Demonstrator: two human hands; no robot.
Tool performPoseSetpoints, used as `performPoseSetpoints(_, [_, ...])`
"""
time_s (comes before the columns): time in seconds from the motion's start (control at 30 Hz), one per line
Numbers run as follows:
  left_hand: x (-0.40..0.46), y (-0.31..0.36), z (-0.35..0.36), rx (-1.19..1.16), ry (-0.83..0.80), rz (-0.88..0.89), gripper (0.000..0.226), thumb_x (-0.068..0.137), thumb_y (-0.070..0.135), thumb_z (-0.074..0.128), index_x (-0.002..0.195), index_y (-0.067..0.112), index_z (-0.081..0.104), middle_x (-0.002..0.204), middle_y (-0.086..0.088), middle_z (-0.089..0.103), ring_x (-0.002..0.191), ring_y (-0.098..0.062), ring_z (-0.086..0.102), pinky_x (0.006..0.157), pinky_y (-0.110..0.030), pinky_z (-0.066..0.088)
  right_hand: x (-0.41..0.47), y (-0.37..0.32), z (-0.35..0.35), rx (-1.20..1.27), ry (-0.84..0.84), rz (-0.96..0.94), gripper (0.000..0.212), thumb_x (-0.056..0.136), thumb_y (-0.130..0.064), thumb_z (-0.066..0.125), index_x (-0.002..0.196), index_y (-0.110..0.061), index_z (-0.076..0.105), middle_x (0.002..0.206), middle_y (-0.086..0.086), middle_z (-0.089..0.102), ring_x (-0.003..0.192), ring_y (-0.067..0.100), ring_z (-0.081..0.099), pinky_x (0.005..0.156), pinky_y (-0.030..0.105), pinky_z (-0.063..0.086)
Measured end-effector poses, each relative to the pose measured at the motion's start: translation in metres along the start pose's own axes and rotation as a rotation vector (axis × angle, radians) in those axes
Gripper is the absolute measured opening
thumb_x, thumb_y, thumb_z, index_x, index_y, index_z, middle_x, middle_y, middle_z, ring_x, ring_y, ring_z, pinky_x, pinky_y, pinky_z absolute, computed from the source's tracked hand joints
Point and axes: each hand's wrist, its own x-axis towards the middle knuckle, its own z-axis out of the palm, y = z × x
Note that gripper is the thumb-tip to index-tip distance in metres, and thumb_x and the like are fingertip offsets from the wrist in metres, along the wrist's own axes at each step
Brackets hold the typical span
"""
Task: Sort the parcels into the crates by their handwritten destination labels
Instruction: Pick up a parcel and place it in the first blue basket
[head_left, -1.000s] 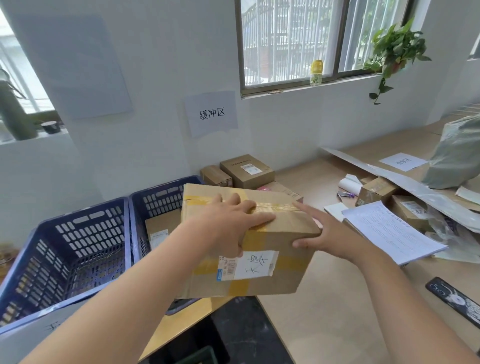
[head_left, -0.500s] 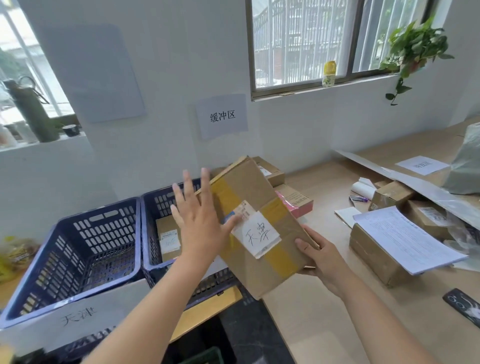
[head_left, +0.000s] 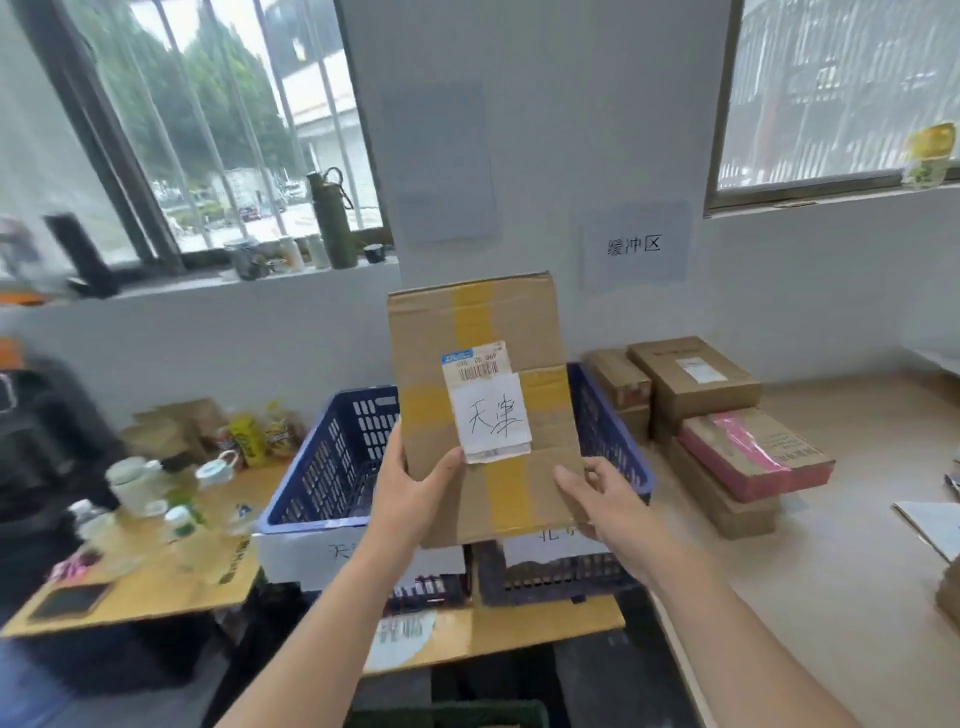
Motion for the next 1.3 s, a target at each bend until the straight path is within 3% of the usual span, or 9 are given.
performPoseSetpoints(0.1, [0.015,-0.007,-0.047,0.038,0.072,-0.017,0.078,0.084,0.048,0.075,0.15,0.041,0.034,0.135,0.026,0.053,0.12,0.006,0.05,0.106,-0.037,0.044,0.025,-0.012,0.048,-0.143,-0.027,-0.012,0.062,0.082,-0.067,0.064,0.125,-0.026,0.052,0.127,-0.003,0.058,0.112,0.017,0.058,0.092,0.035,0.05])
performPoseSetpoints(0.23, [0.051,-0.014,-0.112,0.063,0.145,-0.031,0.074,0.083,0.053,0.075,0.146,0.039,0.04,0.133,0.02,0.059,0.124,-0.009,0.055,0.108,-0.045,0.046,0.054,-0.034,0.118,-0.216,-0.062,-0.044,0.038,0.092,-0.052,0.061,0.115,-0.023,0.054,0.117,-0.002,0.062,0.1,0.013,0.06,0.075,0.028,0.046])
performPoseSetpoints(0.33, [0.085,-0.018,-0.15,0.118,0.143,0.032,0.071,0.085,0.049,0.074,0.147,0.038,0.041,0.123,0.025,0.06,0.119,-0.005,0.057,0.107,-0.041,0.047,0.083,-0.042,0.161,-0.254,-0.053,-0.091,0.054,0.088,-0.057,0.063,0.128,-0.024,0.049,0.127,0.002,0.061,0.11,0.019,0.061,0.088,0.035,0.049])
performPoseSetpoints(0.47, [0.142,-0.04,-0.199,0.209,0.082,0.063,0.075,0.079,0.064,0.072,0.145,0.044,0.04,0.131,0.021,0.062,0.122,-0.009,0.059,0.105,-0.044,0.05,0.125,-0.048,0.22,-0.253,-0.057,-0.109,0.095,0.066,-0.072,0.057,0.151,-0.045,0.022,0.146,-0.005,0.05,0.131,0.023,0.052,0.108,0.051,0.044])
performPoseSetpoints(0.57, [0.186,-0.064,-0.225,0.267,0.035,0.025,0.091,0.07,0.081,0.065,0.148,0.046,0.035,0.141,0.014,0.058,0.128,-0.015,0.055,0.105,-0.046,0.048,0.161,-0.051,0.251,-0.321,-0.006,-0.059,0.089,0.069,-0.076,0.05,0.145,-0.029,0.039,0.133,-0.004,0.059,0.12,0.019,0.057,0.107,0.049,0.044])
performPoseSetpoints(0.67, [0.22,-0.094,-0.238,0.296,-0.06,-0.043,0.079,0.08,0.072,0.063,0.147,0.039,0.039,0.138,0.013,0.06,0.125,-0.017,0.057,0.105,-0.047,0.049,0.192,-0.048,0.273,-0.368,0.066,0.011,0.072,0.085,-0.072,0.045,0.133,-0.02,0.049,0.12,-0.001,0.062,0.111,0.02,0.059,0.104,0.048,0.046])
performPoseSetpoints(0.97, [0.256,-0.18,-0.229,0.422,-0.222,-0.221,0.057,0.096,0.051,0.057,0.138,0.016,0.042,0.134,-0.002,0.056,0.114,-0.02,0.058,0.096,-0.04,0.053,0.243,0.0,0.301,-0.439,0.054,0.085,0.045,0.104,-0.043,0.043,0.146,-0.029,0.036,0.138,-0.008,0.053,0.117,0.015,0.053,0.101,0.037,0.044])
performPoseSetpoints(1.13, [0.261,-0.206,-0.228,1.038,-0.187,-0.158,0.063,0.096,0.064,0.044,0.129,0.011,0.047,0.132,-0.012,0.04,0.121,-0.03,0.039,0.1,-0.04,0.037,0.265,0.039,0.31,-0.436,0.001,0.2,0.04,0.101,-0.043,0.041,0.138,-0.029,0.044,0.128,-0.005,0.06,0.111,0.017,0.06,0.101,0.044,0.05])
performPoseSetpoints(1.3, [0.27,-0.235,-0.239,1.105,-0.316,-0.318,0.074,0.091,0.07,0.046,0.142,0.016,0.04,0.159,-0.016,0.015,0.147,-0.036,0.011,0.113,-0.053,0.027,0.281,0.071,0.319,-0.421,-0.087,0.318,0.033,0.105,-0.035,0.041,0.135,-0.024,0.048,0.128,-0.001,0.062,0.114,0.019,0.061,0.096,0.038,0.052])
